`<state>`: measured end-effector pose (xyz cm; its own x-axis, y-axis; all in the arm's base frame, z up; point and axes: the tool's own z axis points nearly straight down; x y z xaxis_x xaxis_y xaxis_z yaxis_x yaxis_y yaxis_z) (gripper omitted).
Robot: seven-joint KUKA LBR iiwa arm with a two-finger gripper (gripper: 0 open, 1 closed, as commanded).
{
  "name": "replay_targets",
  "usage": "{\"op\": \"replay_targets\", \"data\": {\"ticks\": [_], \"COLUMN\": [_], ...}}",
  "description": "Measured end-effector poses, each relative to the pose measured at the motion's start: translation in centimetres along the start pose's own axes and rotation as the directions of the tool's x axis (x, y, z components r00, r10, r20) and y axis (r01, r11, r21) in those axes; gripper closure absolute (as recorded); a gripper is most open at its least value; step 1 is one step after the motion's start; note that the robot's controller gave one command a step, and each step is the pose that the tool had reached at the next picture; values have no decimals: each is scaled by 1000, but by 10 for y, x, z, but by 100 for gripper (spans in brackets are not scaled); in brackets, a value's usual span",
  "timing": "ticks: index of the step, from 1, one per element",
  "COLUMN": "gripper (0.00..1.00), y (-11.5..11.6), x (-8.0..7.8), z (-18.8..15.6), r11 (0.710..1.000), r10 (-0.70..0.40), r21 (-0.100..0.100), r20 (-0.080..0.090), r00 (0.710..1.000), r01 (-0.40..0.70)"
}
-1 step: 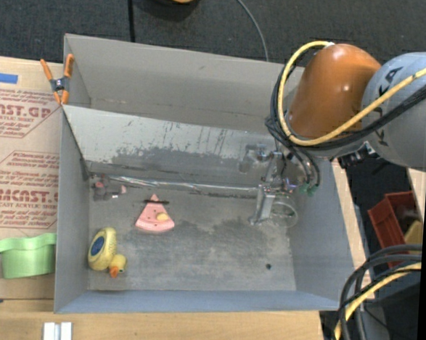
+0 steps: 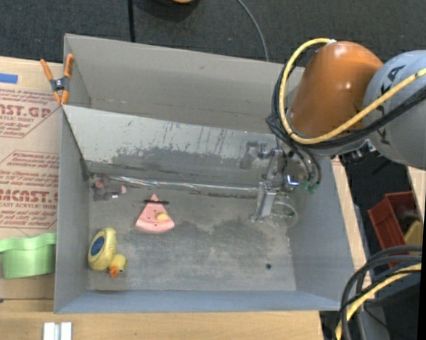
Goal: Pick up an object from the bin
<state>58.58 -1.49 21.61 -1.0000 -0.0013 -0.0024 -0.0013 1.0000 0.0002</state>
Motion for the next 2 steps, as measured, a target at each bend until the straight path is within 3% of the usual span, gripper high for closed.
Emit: {"op": "replay_targets", "data": {"ticks": [1, 2], "gripper": [0, 0], "y": [33, 95], "x": [2, 15], "z": [24, 33], "r11": [1000, 1000], "r10": [-22, 19], "r21": [2, -1], "r20": [4, -4], "r00": [1000, 1000], "r01": [22, -19]}}
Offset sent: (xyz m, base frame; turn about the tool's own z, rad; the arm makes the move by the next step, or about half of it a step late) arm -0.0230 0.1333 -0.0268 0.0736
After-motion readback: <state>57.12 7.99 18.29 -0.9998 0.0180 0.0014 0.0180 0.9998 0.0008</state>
